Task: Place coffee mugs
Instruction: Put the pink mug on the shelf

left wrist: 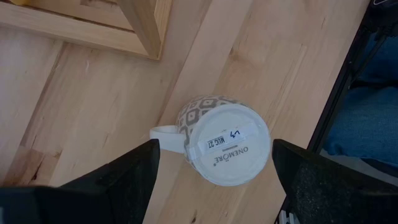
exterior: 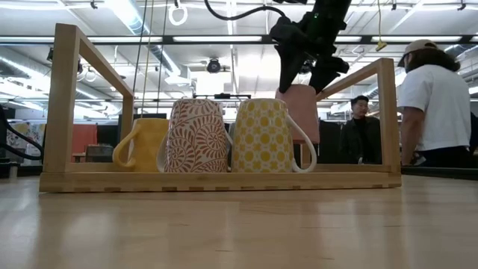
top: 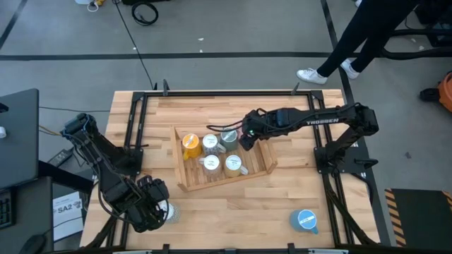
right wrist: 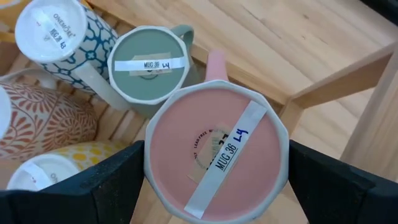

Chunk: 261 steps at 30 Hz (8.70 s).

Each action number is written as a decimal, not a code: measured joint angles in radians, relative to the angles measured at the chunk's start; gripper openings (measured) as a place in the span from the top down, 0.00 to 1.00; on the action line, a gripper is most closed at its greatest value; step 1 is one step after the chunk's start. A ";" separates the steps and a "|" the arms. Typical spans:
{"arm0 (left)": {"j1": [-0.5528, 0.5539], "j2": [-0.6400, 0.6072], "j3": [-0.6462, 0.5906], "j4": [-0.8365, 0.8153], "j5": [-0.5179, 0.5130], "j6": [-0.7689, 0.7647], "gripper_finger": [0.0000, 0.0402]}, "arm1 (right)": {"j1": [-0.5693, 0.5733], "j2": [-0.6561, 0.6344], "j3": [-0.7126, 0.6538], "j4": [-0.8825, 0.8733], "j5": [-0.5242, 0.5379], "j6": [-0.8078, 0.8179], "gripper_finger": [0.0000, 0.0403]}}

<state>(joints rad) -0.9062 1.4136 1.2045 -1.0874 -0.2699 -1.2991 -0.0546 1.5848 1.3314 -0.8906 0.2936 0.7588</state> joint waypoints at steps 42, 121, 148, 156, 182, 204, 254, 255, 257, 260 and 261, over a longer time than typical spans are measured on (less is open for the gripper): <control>0.000 0.000 0.000 0.000 0.000 0.000 0.21 | 0.038 0.003 -0.073 0.102 0.037 -0.250 0.11; 0.069 0.000 0.000 0.033 -0.329 0.040 0.21 | -0.007 -0.001 -0.070 0.104 -0.104 -0.391 0.07; 0.868 0.000 0.000 0.533 -0.030 1.328 0.21 | -0.007 -0.001 -0.071 0.105 -0.104 -0.358 0.07; 1.058 0.007 0.000 0.539 0.131 1.517 0.21 | -0.007 -0.001 -0.071 0.105 -0.104 -0.358 0.07; 1.224 0.382 0.000 1.038 0.593 1.601 0.21 | -0.007 0.000 -0.071 0.109 -0.105 -0.358 0.07; 1.181 0.467 0.000 1.099 0.604 1.599 0.32 | -0.007 0.000 -0.072 0.109 -0.106 -0.359 0.07; 1.178 0.468 0.000 1.124 0.520 1.608 0.85 | -0.007 -0.001 -0.070 0.085 -0.092 -0.358 0.07; 1.178 0.468 0.000 1.123 0.519 1.608 0.86 | -0.007 -0.001 -0.070 0.086 -0.092 -0.358 0.07; 1.178 0.468 0.000 1.121 0.519 1.608 0.88 | -0.007 -0.001 -0.070 0.087 -0.092 -0.358 0.07; 1.178 0.468 0.000 1.119 0.517 1.608 0.91 | -0.007 -0.001 -0.070 0.085 -0.092 -0.358 0.07; 1.178 0.468 0.000 1.119 0.517 1.608 0.91 | -0.007 -0.001 -0.070 0.084 -0.091 -0.358 0.07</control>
<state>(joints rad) 0.2714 1.8816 1.2041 0.0319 0.2474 0.3092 -0.0616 1.5841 1.2616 -0.8063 0.2023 0.4011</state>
